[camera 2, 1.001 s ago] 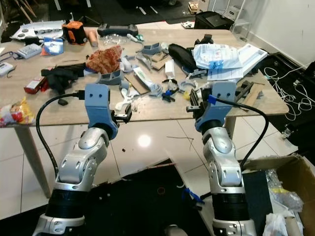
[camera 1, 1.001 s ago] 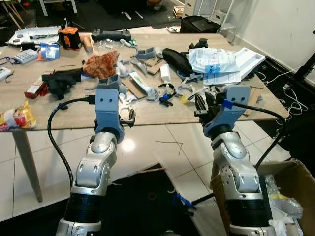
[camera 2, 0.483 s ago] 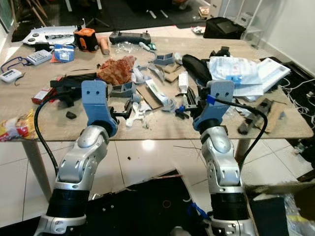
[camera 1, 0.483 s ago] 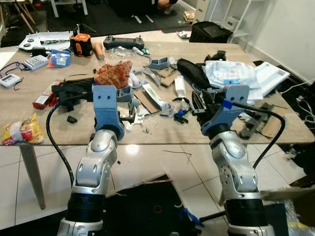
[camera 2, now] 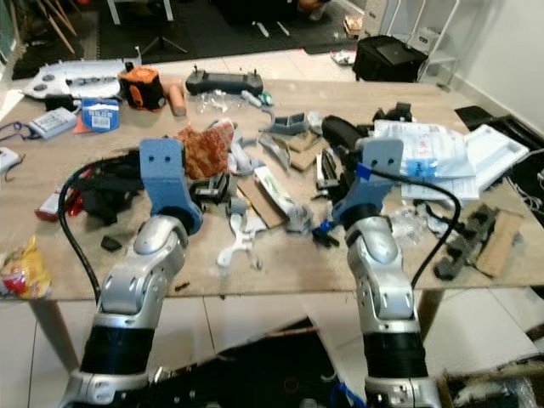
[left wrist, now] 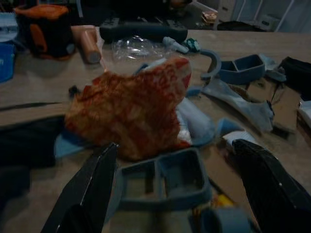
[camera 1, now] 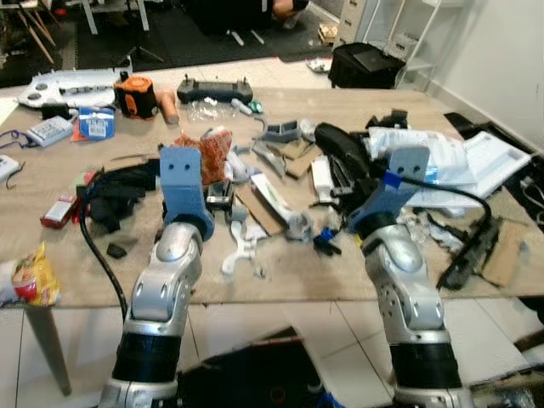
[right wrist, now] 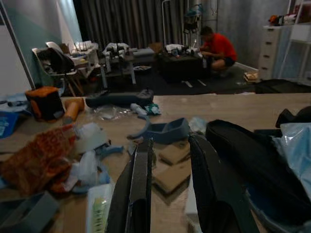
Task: Picking trash to rubbish bin
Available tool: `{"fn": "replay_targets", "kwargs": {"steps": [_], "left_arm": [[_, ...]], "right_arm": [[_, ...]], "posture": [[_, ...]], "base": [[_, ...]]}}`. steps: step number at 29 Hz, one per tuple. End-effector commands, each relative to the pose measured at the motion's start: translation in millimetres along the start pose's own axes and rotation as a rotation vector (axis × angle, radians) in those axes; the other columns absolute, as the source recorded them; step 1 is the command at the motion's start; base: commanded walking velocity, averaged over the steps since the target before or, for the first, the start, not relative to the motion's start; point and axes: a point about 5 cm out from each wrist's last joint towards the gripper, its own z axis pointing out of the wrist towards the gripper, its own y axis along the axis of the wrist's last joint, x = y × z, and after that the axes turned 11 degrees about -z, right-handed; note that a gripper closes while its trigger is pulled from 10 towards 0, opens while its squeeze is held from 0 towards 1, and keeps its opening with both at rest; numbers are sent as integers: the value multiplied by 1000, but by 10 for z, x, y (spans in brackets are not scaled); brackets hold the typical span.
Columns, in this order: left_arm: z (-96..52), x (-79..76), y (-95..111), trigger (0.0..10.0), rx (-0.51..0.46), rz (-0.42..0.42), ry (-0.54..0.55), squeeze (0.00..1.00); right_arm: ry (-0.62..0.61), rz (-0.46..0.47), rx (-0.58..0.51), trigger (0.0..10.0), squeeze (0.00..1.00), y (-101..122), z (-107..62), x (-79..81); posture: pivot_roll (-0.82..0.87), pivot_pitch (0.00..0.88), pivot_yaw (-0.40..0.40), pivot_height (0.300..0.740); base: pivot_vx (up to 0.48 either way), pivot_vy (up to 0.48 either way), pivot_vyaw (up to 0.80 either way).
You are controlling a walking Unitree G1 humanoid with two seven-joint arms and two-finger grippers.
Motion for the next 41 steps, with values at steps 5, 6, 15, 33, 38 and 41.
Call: {"fn": "replay_targets", "kwargs": {"steps": [5, 6, 15, 33, 38, 41], "left_arm": [[-2, -27, -39, 10000, 15, 10, -14, 0], [-2, -27, -39, 10000, 15, 10, -14, 0], [-2, -43, -64, 10000, 25, 34, -19, 0], [0, -21, -127, 10000, 80, 93, -38, 0], [-4, -28, -141, 10000, 92, 108, -59, 0], [-2, -36, -145, 10000, 96, 105, -63, 0]], "right_arm": [[-12, -1, 17, 10000, 0, -35, -25, -31], [-12, -1, 17, 10000, 0, -35, -25, -31], [-11, 3, 25, 10000, 0, -49, -27, -28], [16, -64, 219, 10000, 0, -284, -51, -117], [51, -125, 266, 10000, 1000, -292, -57, -231], [71, -163, 297, 10000, 1000, -299, -60, -264]], "posture": [[-25, 134, -14, 740], [-25, 134, -14, 740], [-24, 145, -12, 740], [-18, 144, -1, 740], [-18, 144, -1, 740], [-18, 141, -1, 740]], "base": [[172, 0, 0], [0, 0, 0], [0, 0, 0], [0, 0, 0], [0, 0, 0], [0, 0, 0]]}}
